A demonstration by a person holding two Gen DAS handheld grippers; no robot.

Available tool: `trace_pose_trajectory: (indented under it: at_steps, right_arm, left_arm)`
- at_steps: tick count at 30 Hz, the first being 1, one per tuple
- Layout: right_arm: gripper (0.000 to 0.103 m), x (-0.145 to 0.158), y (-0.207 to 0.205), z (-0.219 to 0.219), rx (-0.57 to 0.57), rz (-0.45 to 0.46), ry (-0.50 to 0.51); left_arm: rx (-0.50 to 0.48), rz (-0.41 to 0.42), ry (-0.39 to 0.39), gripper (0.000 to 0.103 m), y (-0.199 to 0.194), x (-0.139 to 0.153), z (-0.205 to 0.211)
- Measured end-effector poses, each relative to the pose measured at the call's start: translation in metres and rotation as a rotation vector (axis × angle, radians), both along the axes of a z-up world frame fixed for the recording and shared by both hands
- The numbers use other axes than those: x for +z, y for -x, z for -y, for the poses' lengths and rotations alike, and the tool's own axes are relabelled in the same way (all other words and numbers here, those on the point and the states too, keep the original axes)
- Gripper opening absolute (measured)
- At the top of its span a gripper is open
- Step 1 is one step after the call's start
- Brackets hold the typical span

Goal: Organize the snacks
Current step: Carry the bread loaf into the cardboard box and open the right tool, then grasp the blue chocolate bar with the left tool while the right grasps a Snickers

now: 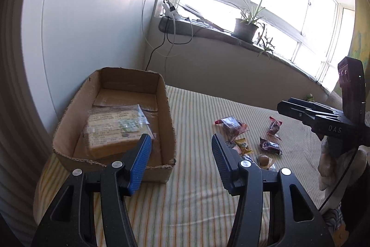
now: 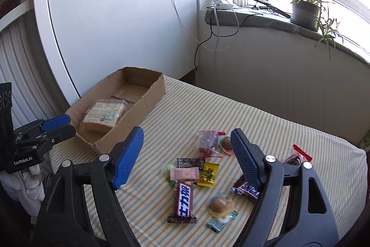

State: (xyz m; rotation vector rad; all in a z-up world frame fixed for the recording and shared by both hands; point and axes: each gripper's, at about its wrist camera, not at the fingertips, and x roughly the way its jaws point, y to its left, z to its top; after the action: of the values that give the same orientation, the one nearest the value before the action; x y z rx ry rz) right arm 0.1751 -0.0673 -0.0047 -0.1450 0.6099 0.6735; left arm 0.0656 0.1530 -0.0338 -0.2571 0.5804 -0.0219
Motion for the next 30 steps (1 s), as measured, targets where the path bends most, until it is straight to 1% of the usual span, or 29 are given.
trace_pose_trajectory:
  at_steps: [3,5,9,11,15,18,20,22,23,24,25,26,28,29,30]
  right_arm:
    - [0.083,-0.007,-0.003,0.039,-0.065,-0.008,0.032]
    - [0.083,-0.014,-0.007,0.063,-0.114,-0.022,0.057]
    - [0.083,-0.035,-0.017,0.097,-0.140,-0.078,0.088]
    - [0.078,-0.047,-0.024,0.105,-0.123,-0.112,0.098]
    - [0.064,-0.068,-0.034,0.100,-0.064,-0.168,0.128]
    - [0.063,-0.081,-0.042,0.089,-0.026,-0.183,0.156]
    - [0.063,-0.089,-0.047,0.083,0.005,-0.202,0.160]
    - [0.062,-0.095,-0.050,0.076,0.019,-0.200,0.184]
    - [0.061,-0.098,-0.052,0.073,0.031,-0.205,0.190]
    - [0.059,-0.100,-0.054,0.070,0.047,-0.212,0.194]
    - [0.058,-0.103,-0.057,0.067,0.058,-0.220,0.200]
    - [0.058,-0.106,-0.061,0.065,0.061,-0.225,0.208]
    - [0.051,-0.111,-0.067,0.063,0.056,-0.232,0.222]
    - [0.050,-0.114,-0.070,0.062,0.063,-0.247,0.219]
    - [0.048,-0.115,-0.071,0.063,0.066,-0.256,0.210]
  left_arm:
    - [-0.067,-0.045,0.043,0.052,-0.013,-0.010,0.025]
    - [-0.115,-0.074,0.058,0.052,-0.021,-0.016,0.043]
    - [-0.193,-0.134,0.080,0.052,-0.034,-0.031,0.079]
    - [-0.216,-0.165,0.078,0.052,-0.039,-0.040,0.094]
    - [-0.241,-0.212,0.055,0.052,-0.047,-0.051,0.116]
    - [-0.251,-0.237,0.029,0.053,-0.054,-0.055,0.125]
    - [-0.256,-0.252,0.034,0.053,-0.060,-0.056,0.127]
    - [-0.253,-0.257,0.031,0.053,-0.066,-0.057,0.130]
    - [-0.254,-0.261,0.024,0.053,-0.069,-0.059,0.132]
    - [-0.253,-0.271,0.023,0.053,-0.073,-0.061,0.133]
    - [-0.259,-0.291,0.023,0.053,-0.079,-0.065,0.134]
    - [-0.267,-0.311,0.007,0.053,-0.083,-0.069,0.136]
    - [-0.282,-0.312,-0.053,0.053,-0.086,-0.071,0.144]
    - [-0.284,-0.315,-0.076,0.052,-0.087,-0.072,0.146]
    - [-0.278,-0.316,-0.091,0.043,-0.088,-0.072,0.146]
